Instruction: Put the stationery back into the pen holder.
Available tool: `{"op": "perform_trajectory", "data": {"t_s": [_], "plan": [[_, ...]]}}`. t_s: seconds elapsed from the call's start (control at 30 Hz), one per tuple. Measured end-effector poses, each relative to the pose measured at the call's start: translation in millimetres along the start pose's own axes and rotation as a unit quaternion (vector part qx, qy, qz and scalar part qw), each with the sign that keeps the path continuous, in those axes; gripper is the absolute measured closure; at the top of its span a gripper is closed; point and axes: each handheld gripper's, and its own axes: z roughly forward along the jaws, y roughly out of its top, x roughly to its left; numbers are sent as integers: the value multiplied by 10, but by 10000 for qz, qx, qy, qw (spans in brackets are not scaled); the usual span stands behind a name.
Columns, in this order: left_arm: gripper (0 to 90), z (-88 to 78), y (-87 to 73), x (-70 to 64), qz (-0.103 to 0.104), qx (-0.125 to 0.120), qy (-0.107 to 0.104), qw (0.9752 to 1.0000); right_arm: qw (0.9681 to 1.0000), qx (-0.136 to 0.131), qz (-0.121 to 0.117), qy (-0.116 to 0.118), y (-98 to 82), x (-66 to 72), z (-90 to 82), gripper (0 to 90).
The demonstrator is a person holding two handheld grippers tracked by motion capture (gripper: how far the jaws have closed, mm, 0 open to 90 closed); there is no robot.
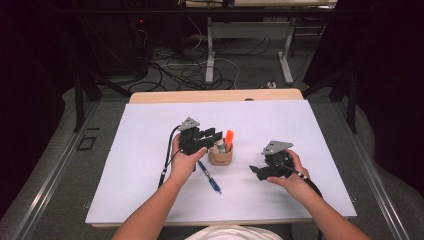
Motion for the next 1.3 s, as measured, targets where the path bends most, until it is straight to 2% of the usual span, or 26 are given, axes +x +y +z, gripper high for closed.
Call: {"op": "perform_trajectory", "data": {"t_s": [0.37, 0.43, 0.5, 0.57, 0.6, 0.73, 0.77, 0.83, 0.9, 0.93, 1.03, 1.07, 1.1, 1.13, 1.17, 1.23, 1.27, 1.3], "plan": [[493, -75, 34, -3, 46, 17, 103, 9999, 10000, -24, 55, -20, 1, 9, 4, 156], [474, -99, 48, -5, 45, 13, 131, 9999, 9999, 56, 108, -11, 11, 14, -11, 156], [469, -127, 62, -3, 40, 35, 150, 9999, 9999, -32, 96, -90, 14, 9, -5, 153], [465, -162, 76, 0, 35, 51, 176, 9998, 9999, -7, 121, -61, 30, 3, -17, 149], [463, -181, 82, 4, 36, 38, 179, 9998, 9997, -20, 213, -72, 35, 11, -28, 149], [456, -258, 106, 14, -20, -20, 163, 9999, 9988, -102, 469, 133, 52, 0, -33, 144], [453, -280, 112, 16, -31, -9, 164, 9999, 9983, -18, 553, 169, 57, -2, -39, 142], [442, -318, 123, 22, -44, -59, 164, 9998, 9968, -9, 757, 260, 61, 4, -31, 137], [420, -354, 135, 23, -45, -103, 239, 9997, 9959, 34, 841, 319, 67, 5, -30, 135], [416, -372, 138, 25, -37, -127, 270, 9995, 9957, 92, 843, 361, 72, 4, -37, 129], [393, -415, 151, 18, -96, -138, 265, 9995, 9961, 43, 815, 350, 88, 13, -39, 113], [392, -431, 155, 16, -99, -118, 238, 9996, 9961, 131, 786, 380, 102, 14, -59, 105], [392, -446, 157, 12, -95, -110, 230, 9996, 9958, 26, 826, 399, 109, 28, -55, 98], [392, -461, 159, 5, -102, -92, 238, 9996, 9961, 92, 772, 405, 123, 27, -71, 89], [392, -477, 160, 1, -107, -67, 235, 9996, 9962, -26, 774, 402, 130, 37, -69, 77], [384, -511, 162, -7, -94, -28, 241, 9997, 9961, 22, 771, 419, 160, 52, -97, 68], [382, -531, 159, -15, -127, -24, 245, 9996, 9961, -98, 766, 419, 170, 62, -94, 68], [379, -550, 156, -17, -148, -27, 235, 9996, 9962, -68, 766, 417, 185, 70, -109, 68]]}}
